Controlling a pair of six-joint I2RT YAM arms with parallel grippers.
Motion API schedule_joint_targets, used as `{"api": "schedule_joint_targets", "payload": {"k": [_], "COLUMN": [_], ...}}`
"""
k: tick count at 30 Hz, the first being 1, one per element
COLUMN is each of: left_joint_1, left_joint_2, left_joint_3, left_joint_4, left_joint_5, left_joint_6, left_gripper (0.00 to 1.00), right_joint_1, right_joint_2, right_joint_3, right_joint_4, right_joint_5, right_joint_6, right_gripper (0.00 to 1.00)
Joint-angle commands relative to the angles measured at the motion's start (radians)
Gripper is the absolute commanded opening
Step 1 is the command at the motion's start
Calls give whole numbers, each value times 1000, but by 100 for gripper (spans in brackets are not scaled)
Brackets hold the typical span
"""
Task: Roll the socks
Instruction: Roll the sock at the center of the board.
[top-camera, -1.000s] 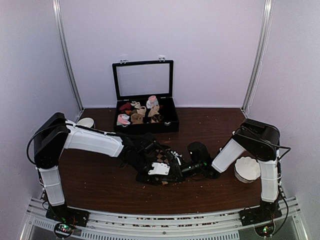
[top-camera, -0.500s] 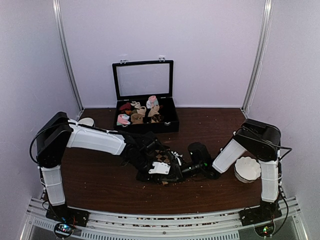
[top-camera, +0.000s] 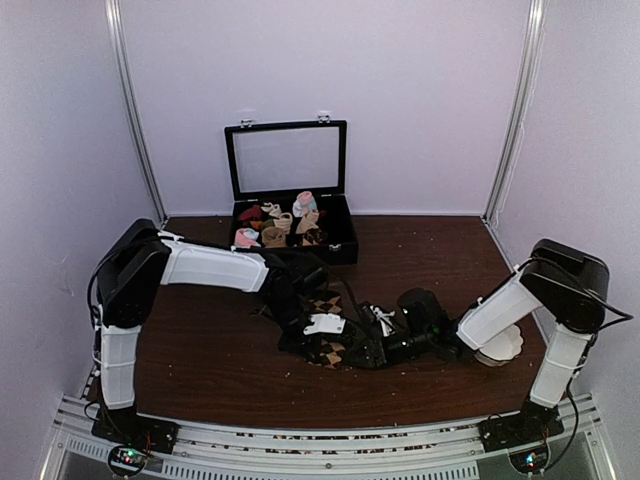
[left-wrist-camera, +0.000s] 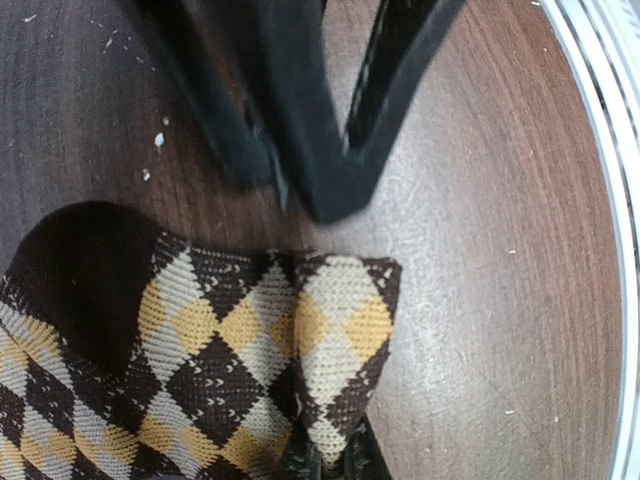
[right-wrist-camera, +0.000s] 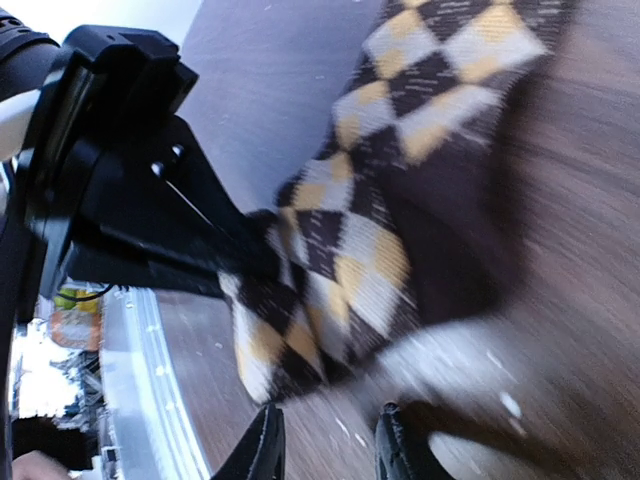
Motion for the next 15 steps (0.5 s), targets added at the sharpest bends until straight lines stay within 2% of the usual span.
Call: {"api": "schedule_joint_targets", "payload": {"k": [1, 5, 8, 10, 11, 12, 15], "left_joint_1": [14, 14, 15, 14, 15, 16, 16], "left_joint_2": [86, 118, 165, 204, 224, 243, 285], "left_joint_3": [13, 57, 125, 184, 216, 244, 312], "left_joint_4": [-115, -162, -225, -295, -326, -358, -433], "left_joint_5": [-50, -54, -61, -47, -37, -27, 13], "left_joint_6": [-11, -16, -34, -44, -51, -58, -63], "left_gripper": [0, 0, 0, 0, 0, 0, 0], "right_joint_1": [-8, 5, 31, 53, 74, 102, 158], "right_joint_2": [-48, -155, -260, -346, -396, -453, -620], "right_joint_3": [-105, -146, -159, -167, -170, -174, -192], "right_joint_4": [-290, -342, -406, -454, -480, -500, -512], "right_joint_5": [213, 315, 464, 603, 687, 783, 951], "right_joint_6": [-42, -64, -86, -101, -110, -123, -156], "right_gripper": [33, 36, 45, 57, 90, 99, 100]}}
